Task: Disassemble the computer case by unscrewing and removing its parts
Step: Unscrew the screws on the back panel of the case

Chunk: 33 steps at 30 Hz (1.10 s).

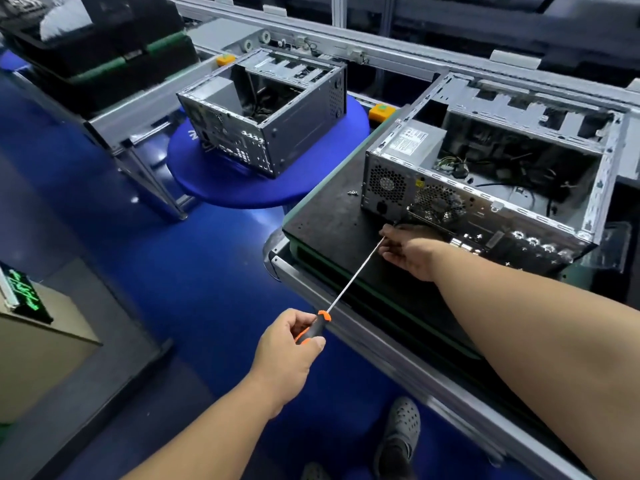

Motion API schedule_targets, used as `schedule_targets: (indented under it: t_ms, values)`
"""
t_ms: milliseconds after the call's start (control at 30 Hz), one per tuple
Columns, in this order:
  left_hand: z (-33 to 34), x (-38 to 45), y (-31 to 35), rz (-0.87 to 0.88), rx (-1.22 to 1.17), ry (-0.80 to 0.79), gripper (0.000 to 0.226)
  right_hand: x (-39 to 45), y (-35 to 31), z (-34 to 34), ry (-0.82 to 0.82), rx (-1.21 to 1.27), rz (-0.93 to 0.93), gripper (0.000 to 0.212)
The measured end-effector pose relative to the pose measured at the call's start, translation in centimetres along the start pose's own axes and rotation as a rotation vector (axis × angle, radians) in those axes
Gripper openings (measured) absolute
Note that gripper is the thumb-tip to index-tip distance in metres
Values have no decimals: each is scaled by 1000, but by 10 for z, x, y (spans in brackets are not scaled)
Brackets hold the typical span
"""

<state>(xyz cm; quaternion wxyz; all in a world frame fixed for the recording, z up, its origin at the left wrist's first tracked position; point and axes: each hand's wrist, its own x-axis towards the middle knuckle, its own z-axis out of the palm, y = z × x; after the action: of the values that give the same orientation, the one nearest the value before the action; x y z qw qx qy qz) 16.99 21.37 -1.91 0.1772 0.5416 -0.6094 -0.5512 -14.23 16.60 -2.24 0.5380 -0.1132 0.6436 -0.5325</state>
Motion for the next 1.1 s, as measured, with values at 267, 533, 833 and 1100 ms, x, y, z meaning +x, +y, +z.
schedule_targets:
  t_ms: [267,533,833,1100]
  values:
    - [7,-3,-5,-12,-20,23,22,12,7,5,70,-69,-39,17]
    - [6,0,2,-34,-58,33,19,21,9,6,124,-81,-11,18]
    - [6,-2,11,-39,-88,21,18,27,8,6,176,-131,25,30]
    - [4,-5,14,-49,-93,17,18,30,7,5,154,-170,35,31]
